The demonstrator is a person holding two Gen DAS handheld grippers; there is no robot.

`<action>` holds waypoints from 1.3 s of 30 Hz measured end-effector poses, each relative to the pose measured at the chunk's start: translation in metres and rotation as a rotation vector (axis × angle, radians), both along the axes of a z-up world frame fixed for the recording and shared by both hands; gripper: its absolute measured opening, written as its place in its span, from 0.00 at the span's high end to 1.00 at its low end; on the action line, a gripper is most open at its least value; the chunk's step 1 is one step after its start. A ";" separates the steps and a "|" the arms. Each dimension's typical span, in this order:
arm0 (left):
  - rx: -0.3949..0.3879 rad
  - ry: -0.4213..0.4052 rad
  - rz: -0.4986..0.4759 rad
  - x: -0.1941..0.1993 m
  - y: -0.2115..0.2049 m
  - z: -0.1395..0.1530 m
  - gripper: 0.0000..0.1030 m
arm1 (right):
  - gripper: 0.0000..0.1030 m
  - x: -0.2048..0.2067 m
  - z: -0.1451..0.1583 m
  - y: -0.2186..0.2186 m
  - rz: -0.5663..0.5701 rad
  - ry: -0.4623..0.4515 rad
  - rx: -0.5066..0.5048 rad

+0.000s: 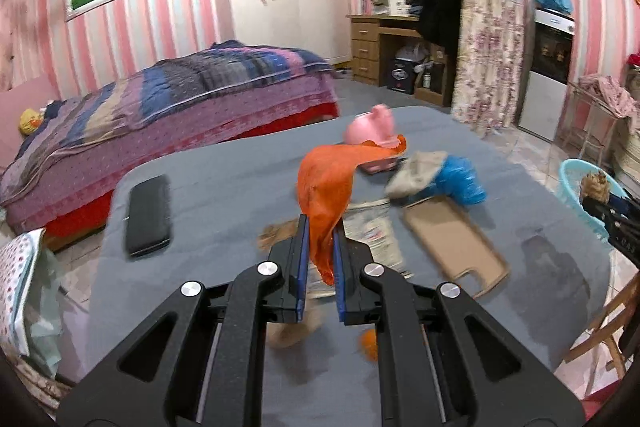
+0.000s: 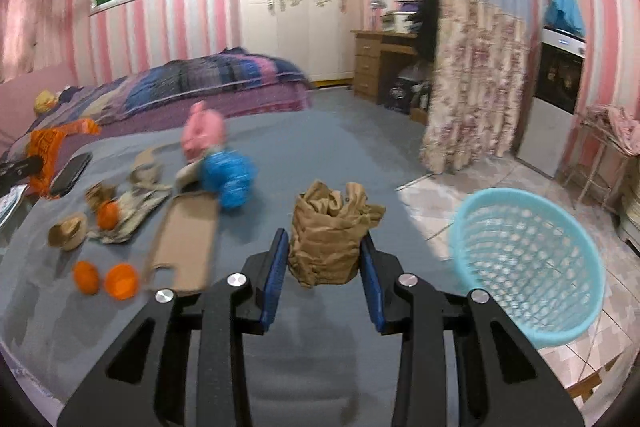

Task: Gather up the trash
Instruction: 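Carry the brown paper and orange bag over the blue basket with both grippers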

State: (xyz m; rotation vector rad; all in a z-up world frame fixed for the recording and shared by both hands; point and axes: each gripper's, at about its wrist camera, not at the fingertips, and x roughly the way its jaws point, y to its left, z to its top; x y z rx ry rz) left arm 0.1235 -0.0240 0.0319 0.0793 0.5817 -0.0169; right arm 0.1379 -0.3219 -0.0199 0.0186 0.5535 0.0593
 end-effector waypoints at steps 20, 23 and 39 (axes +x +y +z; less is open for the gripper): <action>-0.026 0.037 -0.372 0.067 -0.237 -0.022 0.91 | 0.66 0.022 -0.011 -0.168 -0.248 0.041 0.053; -0.017 0.050 -0.425 0.076 -0.275 -0.028 0.91 | 0.66 0.024 -0.019 -0.185 -0.281 0.051 0.056; 0.000 0.102 -0.633 0.097 -0.417 -0.067 0.91 | 0.66 0.015 -0.033 -0.241 -0.393 0.047 0.113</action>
